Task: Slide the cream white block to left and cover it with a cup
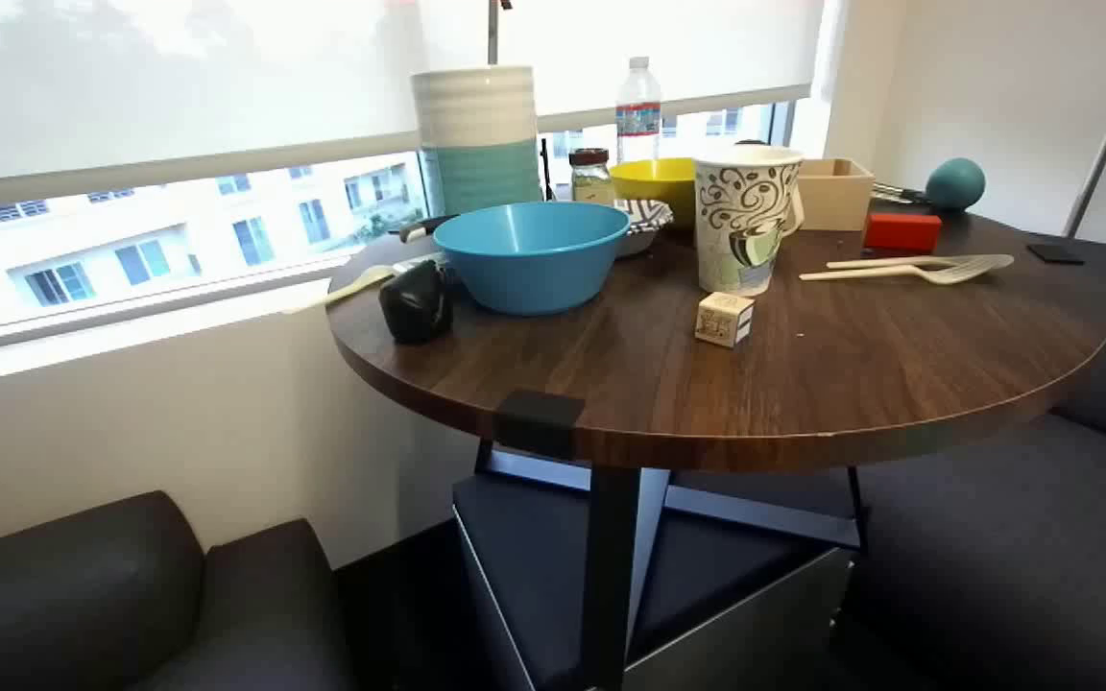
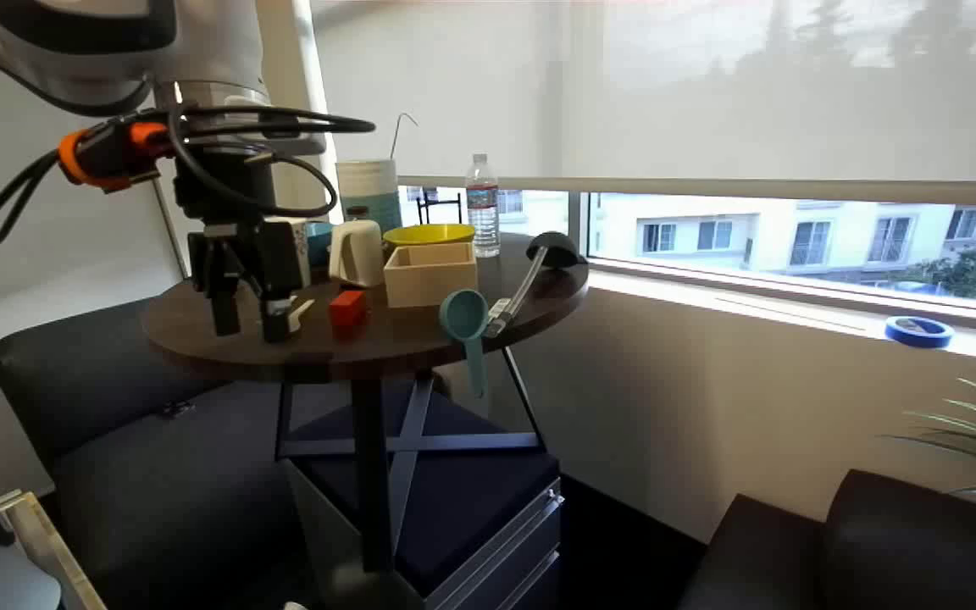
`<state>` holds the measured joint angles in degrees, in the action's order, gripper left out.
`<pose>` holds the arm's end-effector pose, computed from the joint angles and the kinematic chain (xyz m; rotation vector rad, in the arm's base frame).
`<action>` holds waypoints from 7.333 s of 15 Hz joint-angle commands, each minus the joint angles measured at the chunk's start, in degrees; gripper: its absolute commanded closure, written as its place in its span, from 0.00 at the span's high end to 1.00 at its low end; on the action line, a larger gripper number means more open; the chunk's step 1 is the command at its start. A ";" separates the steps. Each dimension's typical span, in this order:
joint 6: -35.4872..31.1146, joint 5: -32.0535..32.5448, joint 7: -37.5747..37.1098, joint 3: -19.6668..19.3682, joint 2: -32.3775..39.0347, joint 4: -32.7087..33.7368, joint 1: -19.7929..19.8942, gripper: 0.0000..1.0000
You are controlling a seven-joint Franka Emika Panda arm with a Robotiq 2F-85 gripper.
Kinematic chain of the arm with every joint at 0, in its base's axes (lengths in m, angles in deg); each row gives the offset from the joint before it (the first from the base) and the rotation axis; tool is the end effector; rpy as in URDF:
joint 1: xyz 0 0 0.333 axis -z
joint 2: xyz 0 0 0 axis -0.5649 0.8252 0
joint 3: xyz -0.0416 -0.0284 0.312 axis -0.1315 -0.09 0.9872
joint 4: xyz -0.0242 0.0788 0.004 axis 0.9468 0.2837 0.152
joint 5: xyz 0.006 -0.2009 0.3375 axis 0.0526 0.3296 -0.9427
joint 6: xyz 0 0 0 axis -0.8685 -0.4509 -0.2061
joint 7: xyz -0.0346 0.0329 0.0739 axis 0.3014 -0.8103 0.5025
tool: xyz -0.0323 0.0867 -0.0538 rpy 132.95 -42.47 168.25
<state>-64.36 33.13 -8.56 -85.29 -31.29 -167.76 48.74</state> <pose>0.2800 -0.1733 0.4378 2.9580 0.0075 -0.2268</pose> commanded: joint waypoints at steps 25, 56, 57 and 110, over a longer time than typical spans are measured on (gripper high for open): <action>-15.88 -33.11 -24.08 23.32 -4.15 -1.97 -21.89 1.00; -21.07 -28.27 -42.67 29.03 23.97 11.61 -21.26 1.00; -21.06 -28.63 -42.15 28.68 24.34 11.63 -21.54 1.00; -21.29 -22.02 -35.61 23.49 0.62 5.12 -15.43 1.00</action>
<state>-80.23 9.29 -40.81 -64.22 -30.52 -162.86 30.99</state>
